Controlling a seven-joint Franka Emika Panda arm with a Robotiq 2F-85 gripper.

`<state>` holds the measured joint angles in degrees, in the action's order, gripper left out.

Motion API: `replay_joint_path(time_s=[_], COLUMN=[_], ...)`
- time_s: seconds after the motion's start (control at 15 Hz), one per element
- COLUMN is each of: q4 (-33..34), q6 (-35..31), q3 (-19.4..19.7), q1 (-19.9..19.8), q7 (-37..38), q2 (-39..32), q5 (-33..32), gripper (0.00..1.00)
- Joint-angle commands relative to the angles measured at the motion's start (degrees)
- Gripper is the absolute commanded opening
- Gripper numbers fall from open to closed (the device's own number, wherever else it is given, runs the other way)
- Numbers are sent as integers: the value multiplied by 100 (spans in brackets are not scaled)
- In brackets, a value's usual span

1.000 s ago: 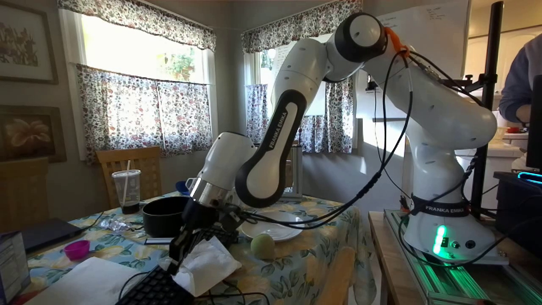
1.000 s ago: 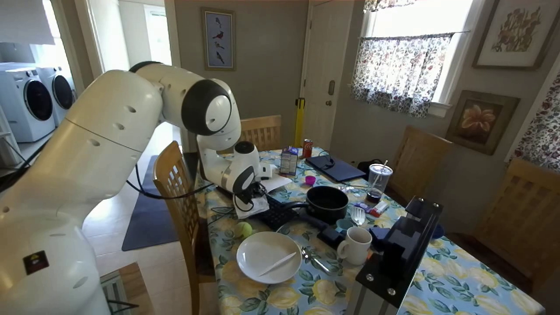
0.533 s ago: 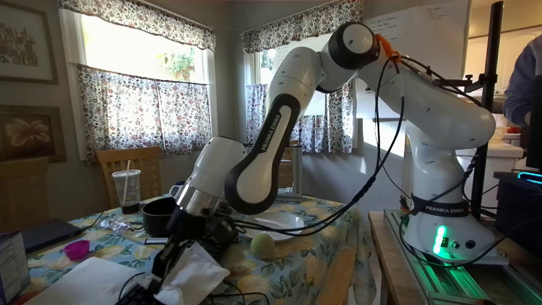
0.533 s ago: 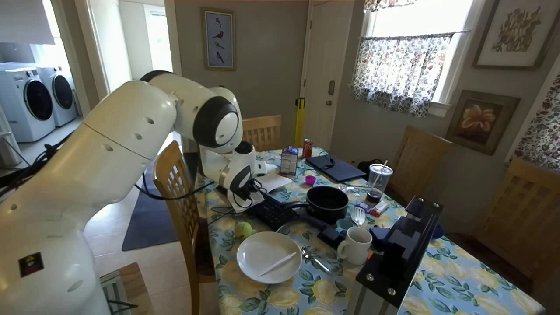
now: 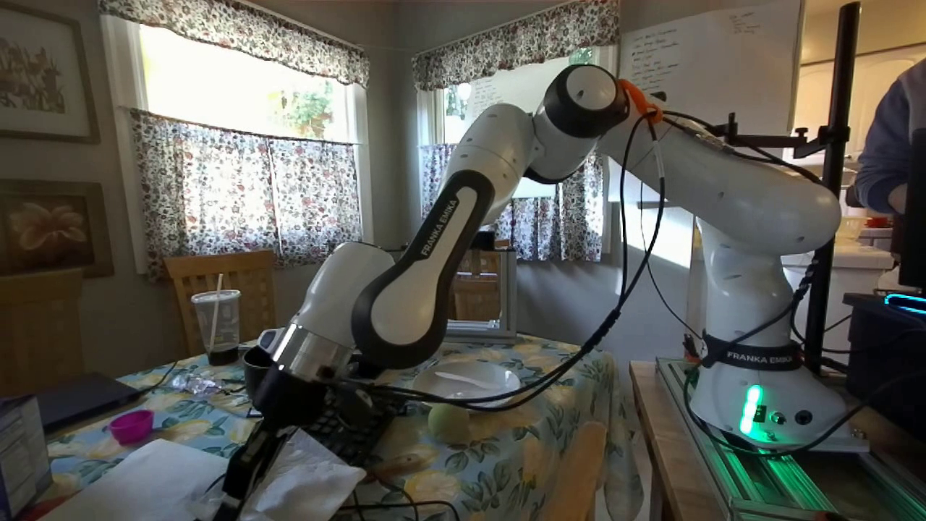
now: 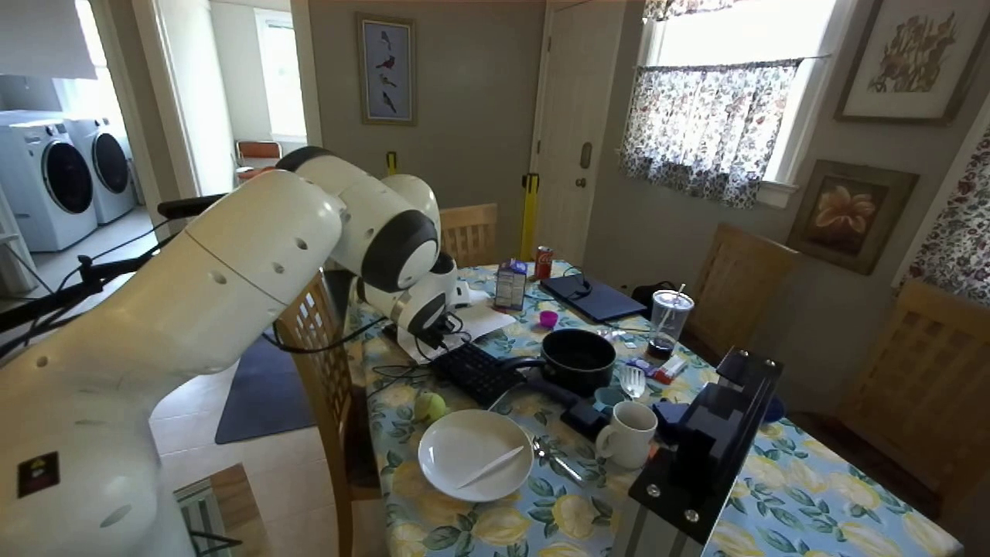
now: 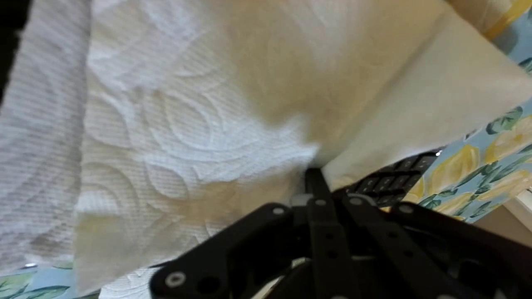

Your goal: Use the paper towel to wipe the keyboard

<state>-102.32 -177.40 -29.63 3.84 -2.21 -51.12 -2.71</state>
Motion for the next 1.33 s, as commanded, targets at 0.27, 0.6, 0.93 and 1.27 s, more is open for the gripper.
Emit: replay_joint_path(time_s=[0.27,0.6,0.93,1.27], q4=[-200,-739,-1254,-1620], q6=[548,491,381,410], q3=[315,356,207,231], q1=[-16,-255,-696,-959], q7=[67,147,33,81], q2=[283,698,1045,1318], q5=[376,745,980,1095], gripper=[0,0,0,0])
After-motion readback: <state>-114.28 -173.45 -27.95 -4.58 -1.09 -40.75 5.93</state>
